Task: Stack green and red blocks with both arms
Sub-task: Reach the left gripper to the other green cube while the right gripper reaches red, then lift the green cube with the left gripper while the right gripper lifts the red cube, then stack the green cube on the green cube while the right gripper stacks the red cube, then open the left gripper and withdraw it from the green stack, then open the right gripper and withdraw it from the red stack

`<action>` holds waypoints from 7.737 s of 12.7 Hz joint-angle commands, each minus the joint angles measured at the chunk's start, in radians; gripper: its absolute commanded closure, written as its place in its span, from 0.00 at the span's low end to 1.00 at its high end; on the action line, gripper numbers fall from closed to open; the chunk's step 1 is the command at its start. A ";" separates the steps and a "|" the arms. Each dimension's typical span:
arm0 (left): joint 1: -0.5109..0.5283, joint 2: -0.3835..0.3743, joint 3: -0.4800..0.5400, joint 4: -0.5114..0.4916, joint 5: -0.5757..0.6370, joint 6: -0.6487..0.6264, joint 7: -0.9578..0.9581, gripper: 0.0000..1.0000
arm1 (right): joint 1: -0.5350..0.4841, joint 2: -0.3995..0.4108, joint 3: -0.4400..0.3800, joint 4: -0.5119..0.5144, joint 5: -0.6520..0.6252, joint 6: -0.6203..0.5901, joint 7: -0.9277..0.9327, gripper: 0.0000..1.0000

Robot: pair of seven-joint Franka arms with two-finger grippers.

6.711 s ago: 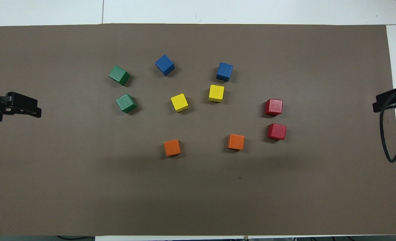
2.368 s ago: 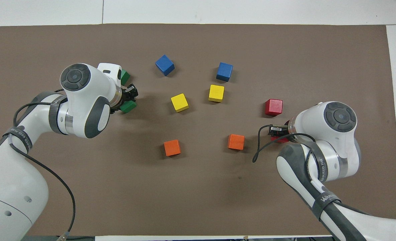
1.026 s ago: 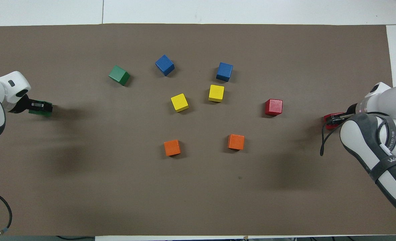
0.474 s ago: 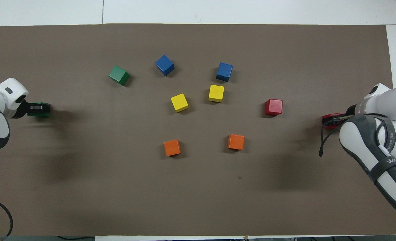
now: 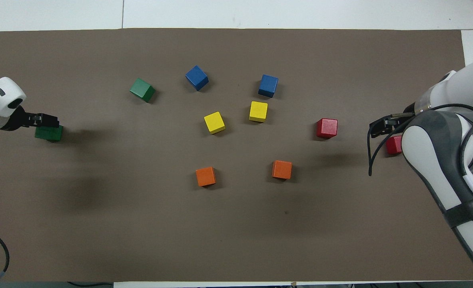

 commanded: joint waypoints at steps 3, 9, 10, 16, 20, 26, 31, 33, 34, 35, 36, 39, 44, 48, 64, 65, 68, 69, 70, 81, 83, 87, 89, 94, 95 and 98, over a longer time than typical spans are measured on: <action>-0.102 -0.043 0.006 0.148 0.022 -0.175 -0.050 0.00 | 0.075 0.106 0.001 -0.027 0.000 0.228 0.161 0.04; -0.367 0.161 0.005 0.294 0.016 -0.038 -0.141 0.00 | 0.123 0.112 0.001 -0.116 0.012 0.337 0.261 0.04; -0.377 0.206 0.002 0.359 0.016 -0.084 -0.138 0.00 | 0.123 0.120 0.001 -0.121 0.012 0.349 0.270 0.04; -0.403 0.319 -0.040 0.410 0.019 -0.005 -0.132 0.00 | 0.153 0.134 0.003 -0.153 0.015 0.426 0.317 0.05; -0.406 0.357 -0.040 0.413 0.075 0.009 -0.101 0.00 | 0.156 0.170 0.003 -0.151 0.015 0.458 0.312 0.05; -0.400 0.345 -0.040 0.315 0.138 0.141 -0.086 0.09 | 0.149 0.186 0.003 -0.151 0.015 0.458 0.304 0.83; -0.397 0.337 -0.040 0.304 0.134 0.108 -0.087 1.00 | 0.072 0.005 -0.002 -0.142 0.014 0.206 0.116 1.00; -0.398 0.334 -0.041 0.342 0.111 0.022 -0.093 1.00 | -0.004 -0.079 -0.004 -0.139 0.014 0.098 -0.043 1.00; -0.395 0.311 -0.038 0.352 0.073 -0.010 -0.096 1.00 | -0.037 -0.098 -0.004 -0.141 0.014 0.055 -0.097 1.00; -0.391 0.275 -0.029 0.344 0.036 -0.029 -0.098 1.00 | -0.073 -0.110 -0.004 -0.142 0.014 0.021 -0.146 1.00; -0.366 0.239 -0.028 0.335 0.028 -0.064 -0.101 1.00 | -0.103 -0.112 -0.005 -0.145 0.012 0.004 -0.198 1.00; -0.235 0.109 -0.026 0.286 0.037 -0.205 -0.067 1.00 | -0.149 -0.122 -0.005 -0.202 0.011 0.074 -0.268 1.00; -0.038 0.029 -0.027 0.168 0.037 -0.190 -0.026 1.00 | -0.186 -0.087 -0.005 -0.260 0.011 0.203 -0.271 1.00; 0.019 -0.003 -0.027 0.042 0.036 -0.043 -0.029 1.00 | -0.206 -0.067 -0.005 -0.269 0.011 0.251 -0.280 1.00; 0.037 -0.002 -0.027 -0.072 0.034 0.068 0.047 0.07 | -0.209 -0.009 -0.004 -0.283 0.009 0.361 -0.315 1.00; 0.040 -0.002 -0.027 -0.070 0.036 0.063 0.064 0.00 | -0.209 -0.010 -0.004 -0.285 0.009 0.360 -0.329 1.00; 0.042 -0.005 -0.027 -0.069 0.036 0.046 0.082 0.00 | -0.209 -0.012 -0.005 -0.289 0.009 0.361 -0.380 1.00; 0.042 -0.005 -0.027 -0.059 0.036 0.032 0.082 0.00 | -0.209 -0.012 -0.005 -0.289 0.009 0.361 -0.413 1.00; 0.042 -0.008 -0.027 -0.041 0.034 0.008 0.080 0.00 | -0.209 -0.012 -0.005 -0.289 0.009 0.361 -0.427 1.00; -0.001 -0.213 -0.043 0.227 0.027 -0.417 -0.123 0.00 | -0.209 -0.012 -0.005 -0.289 0.011 0.354 -0.354 1.00; -0.035 -0.249 -0.044 0.227 0.025 -0.486 -0.185 0.00 | -0.207 -0.012 -0.005 -0.289 0.011 0.354 -0.352 1.00; -0.059 -0.292 -0.051 0.229 -0.026 -0.552 -0.199 0.00 | -0.201 -0.012 -0.005 -0.286 0.009 0.343 -0.323 0.00; -0.076 -0.304 -0.049 0.227 -0.039 -0.581 -0.224 0.00 | -0.201 -0.012 -0.004 -0.279 0.009 0.325 -0.323 0.00; -0.081 -0.310 -0.049 0.223 -0.039 -0.601 -0.222 0.00 | -0.167 -0.096 0.036 -0.098 0.014 -0.003 -0.167 0.00; -0.098 -0.313 -0.047 0.223 -0.039 -0.606 -0.222 0.00 | -0.155 -0.125 0.038 -0.061 0.015 -0.057 -0.156 0.00; -0.135 -0.319 -0.037 0.215 -0.039 -0.613 -0.222 0.00 | -0.129 -0.236 0.039 -0.035 0.014 -0.120 -0.156 0.00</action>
